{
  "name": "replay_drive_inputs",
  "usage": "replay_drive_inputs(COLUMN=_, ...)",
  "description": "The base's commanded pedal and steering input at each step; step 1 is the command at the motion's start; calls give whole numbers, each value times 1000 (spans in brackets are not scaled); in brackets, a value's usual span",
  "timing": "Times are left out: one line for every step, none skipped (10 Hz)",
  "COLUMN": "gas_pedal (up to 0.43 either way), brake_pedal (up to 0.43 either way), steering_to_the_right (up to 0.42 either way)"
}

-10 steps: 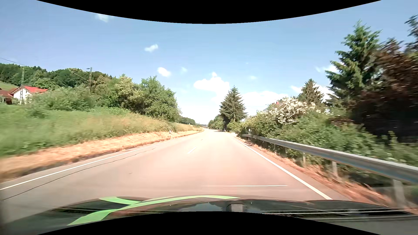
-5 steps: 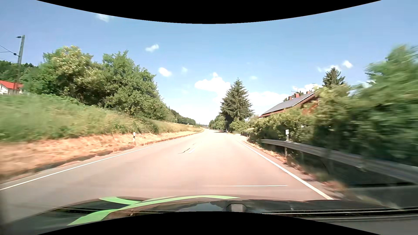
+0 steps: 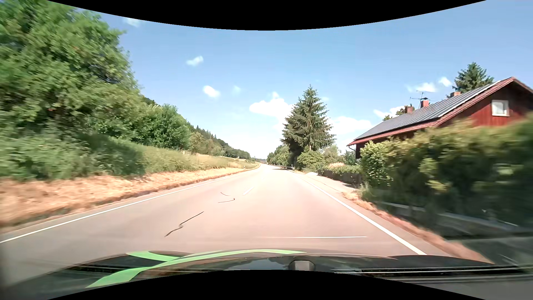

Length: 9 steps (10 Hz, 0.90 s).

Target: Follow the waypoints while adhering to traffic rules and regulations

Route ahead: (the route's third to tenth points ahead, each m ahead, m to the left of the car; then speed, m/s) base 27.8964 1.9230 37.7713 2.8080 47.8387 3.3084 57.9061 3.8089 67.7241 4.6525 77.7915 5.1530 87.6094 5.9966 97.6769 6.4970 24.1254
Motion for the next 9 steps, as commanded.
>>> replay_drive_inputs(gas_pedal=287, brake_pedal=0, steering_to_the_right=-3)
replay_drive_inputs(gas_pedal=287, brake_pedal=0, steering_to_the_right=-3)
replay_drive_inputs(gas_pedal=287, brake_pedal=0, steering_to_the_right=-3)
replay_drive_inputs(gas_pedal=287, brake_pedal=0, steering_to_the_right=-3)
replay_drive_inputs(gas_pedal=287, brake_pedal=0, steering_to_the_right=-3)
replay_drive_inputs(gas_pedal=287, brake_pedal=0, steering_to_the_right=-3)
replay_drive_inputs(gas_pedal=287, brake_pedal=0, steering_to_the_right=-3)
replay_drive_inputs(gas_pedal=268, brake_pedal=0, steering_to_the_right=-3)
replay_drive_inputs(gas_pedal=268, brake_pedal=0, steering_to_the_right=-4)
